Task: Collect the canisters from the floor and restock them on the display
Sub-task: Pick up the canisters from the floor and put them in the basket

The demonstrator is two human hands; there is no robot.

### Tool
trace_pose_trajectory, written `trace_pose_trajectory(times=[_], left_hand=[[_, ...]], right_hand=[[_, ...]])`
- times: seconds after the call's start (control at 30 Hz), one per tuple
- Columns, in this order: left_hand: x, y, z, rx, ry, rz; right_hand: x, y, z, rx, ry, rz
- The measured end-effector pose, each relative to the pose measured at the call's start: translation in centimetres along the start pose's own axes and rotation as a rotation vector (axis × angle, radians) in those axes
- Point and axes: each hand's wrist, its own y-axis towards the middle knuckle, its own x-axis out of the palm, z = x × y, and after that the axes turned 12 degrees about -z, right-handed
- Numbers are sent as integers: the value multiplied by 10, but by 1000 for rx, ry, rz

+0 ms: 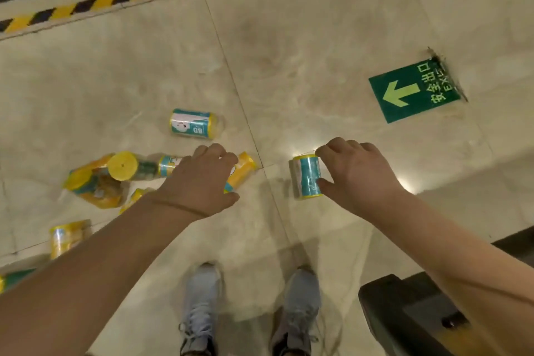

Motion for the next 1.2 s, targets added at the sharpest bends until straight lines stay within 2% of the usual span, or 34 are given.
trace_pose_trajectory(times=[0.17,0.37,0.53,0.63,0.8,1.07,1.2], left_hand=[[70,103,-20,-37,50,-51],[122,202,-38,-110,136,-14],[153,249,-44,-190,-94,-14],[160,255,-48,-198,-300,72],[150,231,-48,-83,-606,300],[134,191,-40,-22,-729,414],[122,175,-41,-2,-742,422]], right_hand=[[77,72,18,-22,11,-41],[146,130,29,-27,-19,-80],[172,153,37,1,3,-91],[175,158,41,13,-5,-116],[175,165,45,110,121,-182],[205,200,37,327,357,-354],[199,194,32,360,459,-306]])
